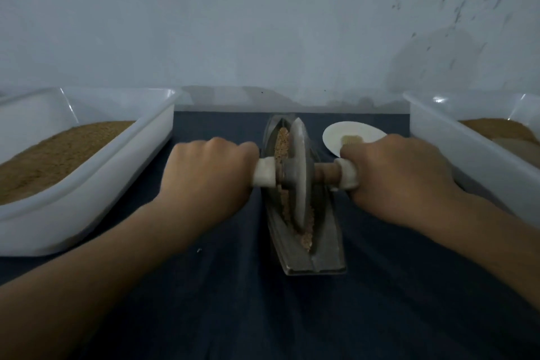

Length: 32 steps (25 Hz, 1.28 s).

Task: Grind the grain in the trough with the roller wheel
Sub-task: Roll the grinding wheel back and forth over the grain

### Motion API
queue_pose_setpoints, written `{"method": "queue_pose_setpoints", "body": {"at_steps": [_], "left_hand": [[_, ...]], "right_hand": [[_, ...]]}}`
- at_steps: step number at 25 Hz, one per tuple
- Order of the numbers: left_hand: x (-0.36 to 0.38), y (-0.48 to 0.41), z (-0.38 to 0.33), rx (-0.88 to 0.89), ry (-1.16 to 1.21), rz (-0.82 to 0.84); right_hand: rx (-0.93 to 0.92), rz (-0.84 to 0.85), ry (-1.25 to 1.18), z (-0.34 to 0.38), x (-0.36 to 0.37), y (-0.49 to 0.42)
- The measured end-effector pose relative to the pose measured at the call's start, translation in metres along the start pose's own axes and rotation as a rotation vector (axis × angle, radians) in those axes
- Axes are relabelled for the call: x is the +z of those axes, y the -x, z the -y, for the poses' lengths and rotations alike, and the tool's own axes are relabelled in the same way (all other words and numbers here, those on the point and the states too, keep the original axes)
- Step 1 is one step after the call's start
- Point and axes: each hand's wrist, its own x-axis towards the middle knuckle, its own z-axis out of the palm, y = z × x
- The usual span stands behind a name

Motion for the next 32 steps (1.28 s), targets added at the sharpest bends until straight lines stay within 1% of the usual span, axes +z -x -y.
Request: {"method": "queue_pose_setpoints", "body": {"at_steps": [2, 5, 7, 8, 9, 11, 13, 15, 17, 19, 21, 22, 23, 26, 27, 28, 30, 31, 32], "left_hand": [[0.007, -0.015, -0.003, -0.074, -0.090, 0.102], [0.026, -0.066, -0.001, -0.130, -0.066, 0.264], [0.028, -0.081, 0.001, -0.137, -0.044, 0.330], [0.024, -0.075, 0.000, -0.130, -0.056, 0.303], [0.017, -0.061, -0.002, -0.116, -0.059, 0.247], [0.000, -0.024, -0.008, -0.049, -0.043, 0.088], [-0.013, -0.003, -0.005, 0.040, -0.009, -0.023], [-0.011, -0.006, -0.005, 0.023, -0.031, 0.029], [0.007, -0.027, -0.009, -0.069, -0.085, 0.127], [0.025, -0.058, -0.006, -0.163, -0.030, 0.232], [0.033, -0.073, -0.001, -0.211, 0.018, 0.310], [0.030, -0.067, -0.001, -0.211, 0.024, 0.300], [0.024, -0.054, -0.002, -0.182, 0.013, 0.248], [-0.003, -0.001, -0.009, -0.031, 0.023, 0.033], [-0.006, 0.006, -0.006, 0.018, 0.020, -0.031], [-0.006, 0.004, -0.003, 0.047, 0.000, -0.052], [-0.003, -0.013, -0.007, 0.019, -0.107, 0.015], [0.007, -0.026, -0.009, -0.023, -0.132, 0.063], [0.019, -0.040, -0.008, -0.069, -0.108, 0.111]], "right_hand": [[0.090, 0.095, 0.041, 0.003, 0.010, -0.017], [0.253, 0.285, -0.014, 0.006, 0.032, -0.067], [0.272, 0.343, -0.046, 0.004, 0.035, -0.079], [0.254, 0.343, -0.047, 0.003, 0.032, -0.073], [0.222, 0.299, -0.039, 0.002, 0.026, -0.059], [0.128, 0.152, 0.000, 0.003, 0.010, -0.018], [0.062, 0.067, -0.019, 0.001, -0.003, 0.010], [0.078, 0.092, 0.018, -0.002, -0.001, 0.005], [0.171, 0.166, 0.061, 0.003, 0.013, -0.022], [0.244, 0.282, 0.017, 0.006, 0.025, -0.061], [0.223, 0.337, -0.010, 0.004, 0.028, -0.082], [0.195, 0.343, -0.006, 0.003, 0.025, -0.080], [0.165, 0.329, 0.002, 0.002, 0.018, -0.069], [0.054, 0.118, 0.058, 0.005, -0.006, -0.012], [0.025, 0.075, 0.037, 0.003, -0.010, 0.001], [0.017, 0.082, 0.004, 0.000, -0.009, 0.006], [0.100, 0.142, -0.002, 0.001, 0.001, 0.000], [0.160, 0.165, 0.031, 0.002, 0.009, -0.012], [0.203, 0.178, 0.042, 0.003, 0.020, -0.030]]}}
